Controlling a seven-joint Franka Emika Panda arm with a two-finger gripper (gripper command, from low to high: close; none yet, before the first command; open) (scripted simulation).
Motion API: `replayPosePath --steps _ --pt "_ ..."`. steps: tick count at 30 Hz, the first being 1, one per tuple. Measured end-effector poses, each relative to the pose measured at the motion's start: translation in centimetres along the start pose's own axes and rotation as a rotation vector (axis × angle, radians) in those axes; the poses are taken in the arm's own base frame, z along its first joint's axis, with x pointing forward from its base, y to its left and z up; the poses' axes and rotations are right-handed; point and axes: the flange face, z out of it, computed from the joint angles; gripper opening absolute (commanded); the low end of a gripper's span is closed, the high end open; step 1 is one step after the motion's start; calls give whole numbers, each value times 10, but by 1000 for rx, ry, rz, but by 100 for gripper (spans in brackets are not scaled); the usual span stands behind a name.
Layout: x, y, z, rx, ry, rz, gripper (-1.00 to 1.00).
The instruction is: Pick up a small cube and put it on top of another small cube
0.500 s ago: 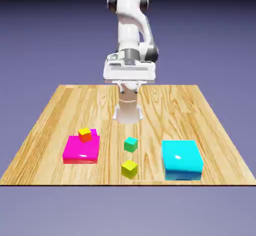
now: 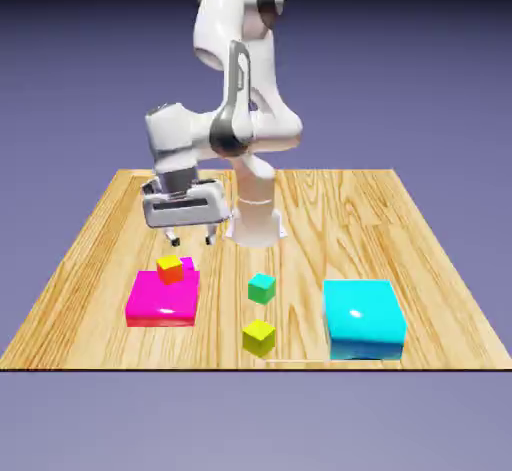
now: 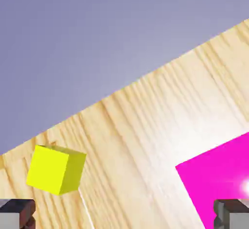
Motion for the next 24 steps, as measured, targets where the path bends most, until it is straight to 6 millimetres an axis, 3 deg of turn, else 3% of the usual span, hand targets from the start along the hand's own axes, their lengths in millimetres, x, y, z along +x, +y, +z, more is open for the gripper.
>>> replayPosePath --steps 5,12,24 --pt "45 55 20 -22 -149 302 0" --pt "92 130 25 52 -306 697 0" --pt "61 227 53 345 -507 1649 0"
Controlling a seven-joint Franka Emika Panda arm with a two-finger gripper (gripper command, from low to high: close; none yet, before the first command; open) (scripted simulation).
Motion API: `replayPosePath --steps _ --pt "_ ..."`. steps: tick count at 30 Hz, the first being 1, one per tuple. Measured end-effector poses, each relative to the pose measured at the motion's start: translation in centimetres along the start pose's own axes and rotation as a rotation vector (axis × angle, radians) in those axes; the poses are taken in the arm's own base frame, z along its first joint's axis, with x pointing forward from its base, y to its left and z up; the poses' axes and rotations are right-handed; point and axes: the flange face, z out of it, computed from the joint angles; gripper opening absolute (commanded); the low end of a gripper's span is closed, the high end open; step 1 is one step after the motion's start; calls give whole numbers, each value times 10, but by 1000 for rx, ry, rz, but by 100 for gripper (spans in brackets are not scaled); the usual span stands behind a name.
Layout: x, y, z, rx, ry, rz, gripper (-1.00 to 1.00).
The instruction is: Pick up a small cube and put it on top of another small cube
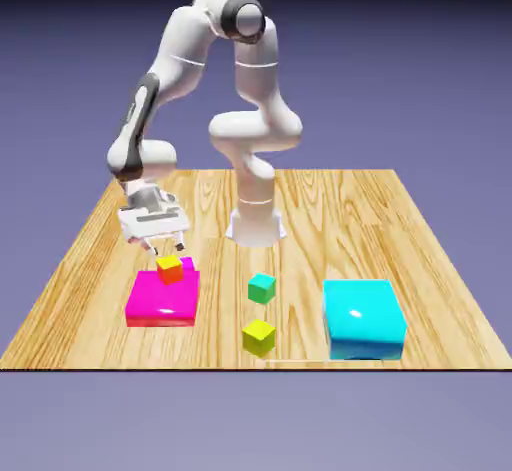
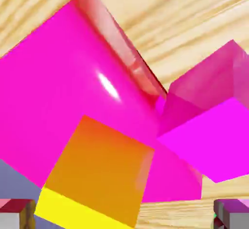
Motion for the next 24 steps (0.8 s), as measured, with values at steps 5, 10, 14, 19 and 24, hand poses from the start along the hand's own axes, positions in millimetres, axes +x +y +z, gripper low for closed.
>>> replayPosePath --steps 5,10,14,19,24 --pt "59 27 -13 143 -111 412 0" --pt "55 22 7 140 -98 398 0" --pt "58 17 29 139 -98 397 0" --pt "66 14 52 133 -103 402 -100" --pt "57 17 26 141 -99 397 -100"
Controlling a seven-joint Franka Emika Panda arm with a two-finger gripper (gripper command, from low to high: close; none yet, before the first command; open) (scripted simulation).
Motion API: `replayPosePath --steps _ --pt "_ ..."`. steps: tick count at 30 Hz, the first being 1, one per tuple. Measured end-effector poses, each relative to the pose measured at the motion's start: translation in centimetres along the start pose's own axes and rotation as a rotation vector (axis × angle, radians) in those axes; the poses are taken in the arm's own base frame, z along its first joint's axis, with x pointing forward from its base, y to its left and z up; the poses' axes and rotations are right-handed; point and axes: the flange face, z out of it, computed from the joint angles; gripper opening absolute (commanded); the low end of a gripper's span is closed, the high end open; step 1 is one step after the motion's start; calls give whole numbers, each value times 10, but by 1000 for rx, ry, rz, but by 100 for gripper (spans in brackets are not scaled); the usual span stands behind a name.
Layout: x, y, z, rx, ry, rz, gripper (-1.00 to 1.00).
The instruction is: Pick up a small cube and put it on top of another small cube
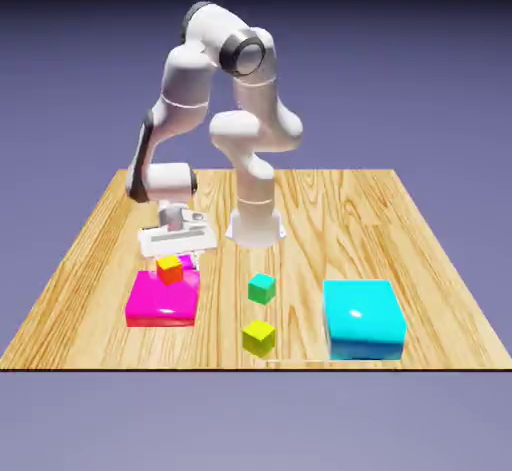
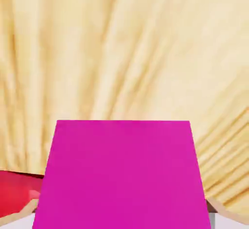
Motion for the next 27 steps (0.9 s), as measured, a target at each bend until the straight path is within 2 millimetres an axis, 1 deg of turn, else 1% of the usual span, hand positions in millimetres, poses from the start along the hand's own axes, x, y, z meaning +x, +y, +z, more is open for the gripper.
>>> replayPosePath --steps 3,7,9,10,11,14,16,17,21,24,27 --pt "-3 3 -17 1 0 0 -100" --pt "0 5 -36 -4 -5 6 -100" --pt "0 6 -37 -7 -3 5 -100" --pt "-16 9 -28 -27 2 -79 -100" --pt "-28 -7 -39 6 -27 -128 -100" --pt "-80 -16 -31 -4 -6 -298 -100" --pt "-115 -18 -23 -14 9 -402 -100" --pt "-130 -15 -16 -27 19 -442 -100" --pt "-166 29 35 -129 94 -503 -100" --pt "-184 70 76 -207 152 -545 -100" --pt "-195 118 115 -286 212 -584 -100"
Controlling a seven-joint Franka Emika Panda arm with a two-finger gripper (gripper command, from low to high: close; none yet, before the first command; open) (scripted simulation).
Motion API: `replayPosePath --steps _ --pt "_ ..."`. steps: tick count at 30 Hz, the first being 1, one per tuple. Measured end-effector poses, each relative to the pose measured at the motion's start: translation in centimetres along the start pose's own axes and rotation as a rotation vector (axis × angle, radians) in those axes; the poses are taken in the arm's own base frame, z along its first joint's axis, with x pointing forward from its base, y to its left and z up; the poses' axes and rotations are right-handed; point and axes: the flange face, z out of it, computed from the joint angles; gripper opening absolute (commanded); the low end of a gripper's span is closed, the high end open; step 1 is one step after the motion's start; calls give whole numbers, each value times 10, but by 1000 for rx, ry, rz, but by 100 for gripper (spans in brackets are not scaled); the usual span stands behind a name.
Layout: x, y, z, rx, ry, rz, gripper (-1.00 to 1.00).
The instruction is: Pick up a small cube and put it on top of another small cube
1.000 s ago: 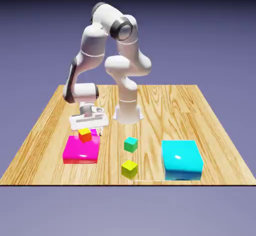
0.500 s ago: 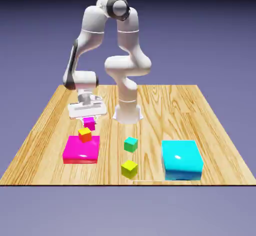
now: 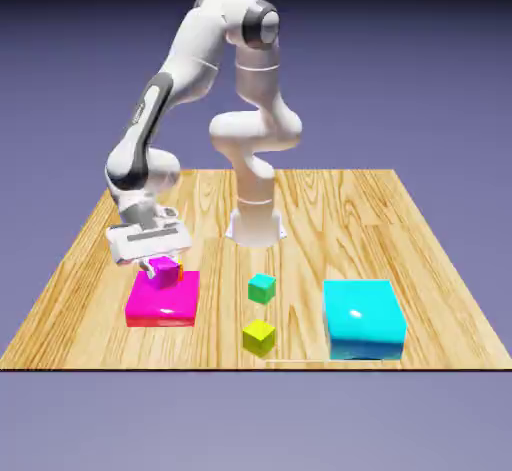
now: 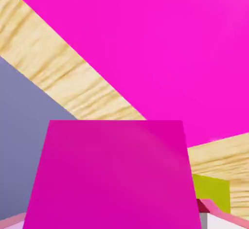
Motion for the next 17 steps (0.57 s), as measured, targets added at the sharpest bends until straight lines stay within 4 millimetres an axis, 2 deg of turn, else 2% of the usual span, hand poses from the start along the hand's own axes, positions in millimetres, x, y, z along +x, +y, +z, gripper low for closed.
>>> replayPosePath --steps 3,6,7,9,14,15,17 --pt "-35 31 47 -92 43 -32 -100" --pt "-42 88 97 -198 111 28 -100" --pt "-33 85 93 -187 126 85 -100" --pt "-32 84 93 -185 127 90 -100" --pt "-13 86 153 -185 127 90 -100" --pt "-12 86 155 -185 127 90 100" --pt "-12 87 155 -186 130 90 100"
